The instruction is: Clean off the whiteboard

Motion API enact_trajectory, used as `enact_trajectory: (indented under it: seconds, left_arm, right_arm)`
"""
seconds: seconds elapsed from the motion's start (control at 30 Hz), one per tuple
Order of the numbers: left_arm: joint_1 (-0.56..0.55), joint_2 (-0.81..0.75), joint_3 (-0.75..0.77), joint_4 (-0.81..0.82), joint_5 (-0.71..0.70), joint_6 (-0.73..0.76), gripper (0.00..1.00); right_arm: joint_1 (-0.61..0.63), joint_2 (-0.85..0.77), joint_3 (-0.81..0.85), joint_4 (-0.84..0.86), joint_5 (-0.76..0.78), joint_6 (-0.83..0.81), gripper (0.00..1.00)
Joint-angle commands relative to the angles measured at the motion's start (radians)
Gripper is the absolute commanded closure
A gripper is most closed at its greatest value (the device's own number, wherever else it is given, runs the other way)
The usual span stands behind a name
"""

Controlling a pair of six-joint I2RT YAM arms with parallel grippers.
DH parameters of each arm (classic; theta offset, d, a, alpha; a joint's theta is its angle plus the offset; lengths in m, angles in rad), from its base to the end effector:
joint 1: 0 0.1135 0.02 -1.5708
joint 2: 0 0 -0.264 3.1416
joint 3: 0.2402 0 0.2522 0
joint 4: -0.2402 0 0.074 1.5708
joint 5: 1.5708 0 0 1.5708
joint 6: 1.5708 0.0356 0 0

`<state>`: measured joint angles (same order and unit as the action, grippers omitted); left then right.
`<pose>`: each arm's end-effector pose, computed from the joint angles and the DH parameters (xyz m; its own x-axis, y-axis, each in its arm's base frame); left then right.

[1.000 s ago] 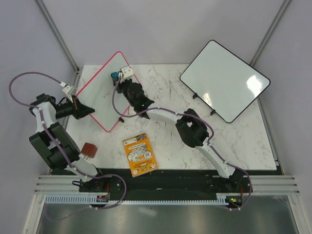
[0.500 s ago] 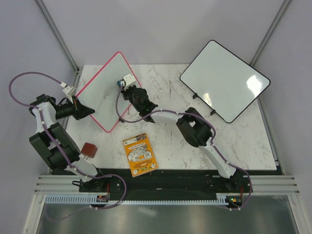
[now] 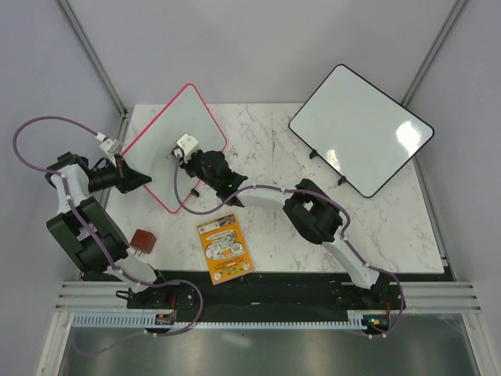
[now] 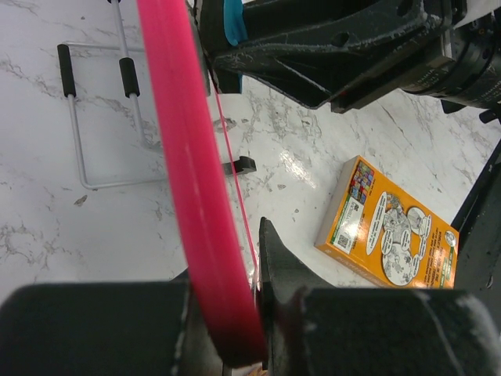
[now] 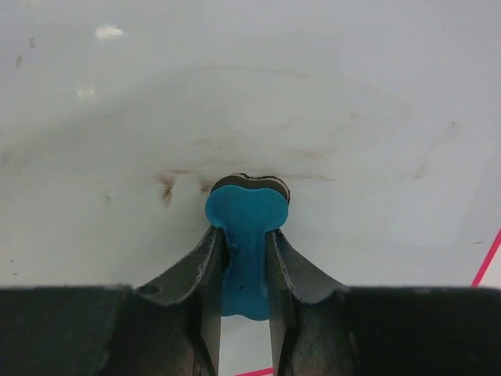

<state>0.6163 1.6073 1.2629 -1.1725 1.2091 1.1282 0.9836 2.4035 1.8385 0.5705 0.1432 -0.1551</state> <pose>0.2519 0.1376 0.2646 -0.4967 0.0401 -0.8670 0.6663 0.6577 -0.3513 0.3165 0.4663 0.2113 0.1181 -0.0985 -0.9881 -0.7355 0.6599 -0.1537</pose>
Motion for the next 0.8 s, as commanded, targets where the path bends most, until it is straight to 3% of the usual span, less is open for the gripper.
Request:
enact_trajectory:
  seconds: [0.0, 0.3, 0.47, 0.77]
  left_arm:
    - [-0.063, -0.032, -0.002, -0.128, 0.037, 0.127, 0.98]
    - [-0.064, -0.023, 0.006, -0.128, 0.041, 0.122, 0.98]
    - [-0.063, -0.027, 0.004, -0.130, 0.037, 0.125, 0.98]
    - [-0.063, -0.040, 0.004, -0.130, 0.026, 0.125, 0.98]
  right_arm:
    - [0.118, 0.029, -0.005, -0.152, -0.321, -0.006, 1.00]
    - [0.162, 0.051, 0.022, -0.219, -0.318, -0.083, 1.00]
    - [0.155, 0.089, 0.071, -0.202, -0.101, -0.060, 1.00]
    - [0.009, 0.085, 0.102, -0.169, -0.028, 0.098, 1.00]
